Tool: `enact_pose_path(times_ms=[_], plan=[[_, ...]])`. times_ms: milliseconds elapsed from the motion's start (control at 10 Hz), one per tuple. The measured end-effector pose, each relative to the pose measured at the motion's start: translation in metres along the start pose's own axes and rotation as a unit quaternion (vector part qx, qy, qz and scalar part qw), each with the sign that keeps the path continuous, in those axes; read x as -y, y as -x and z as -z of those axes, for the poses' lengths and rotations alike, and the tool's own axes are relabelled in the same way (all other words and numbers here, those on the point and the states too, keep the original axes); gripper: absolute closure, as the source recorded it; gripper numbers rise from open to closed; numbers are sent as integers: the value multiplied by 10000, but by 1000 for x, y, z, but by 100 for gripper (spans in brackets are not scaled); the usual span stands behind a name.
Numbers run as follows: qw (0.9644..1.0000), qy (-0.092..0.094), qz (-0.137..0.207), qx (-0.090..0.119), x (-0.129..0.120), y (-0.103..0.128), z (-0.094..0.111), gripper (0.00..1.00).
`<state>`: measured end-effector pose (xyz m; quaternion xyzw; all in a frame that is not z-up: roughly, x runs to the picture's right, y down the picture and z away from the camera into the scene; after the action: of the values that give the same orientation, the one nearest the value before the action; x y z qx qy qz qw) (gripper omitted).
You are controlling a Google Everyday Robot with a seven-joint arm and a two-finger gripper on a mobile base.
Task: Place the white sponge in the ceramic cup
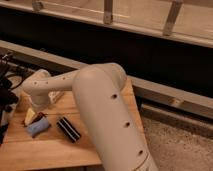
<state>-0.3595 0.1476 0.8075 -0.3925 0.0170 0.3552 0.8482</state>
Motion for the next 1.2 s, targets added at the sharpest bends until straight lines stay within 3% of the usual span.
enact_pose_path(times_ms=[700, 1200], plan=[[9983, 367, 416, -195, -23, 5, -19, 5], [9929, 874, 411, -702, -49, -19, -53, 5]])
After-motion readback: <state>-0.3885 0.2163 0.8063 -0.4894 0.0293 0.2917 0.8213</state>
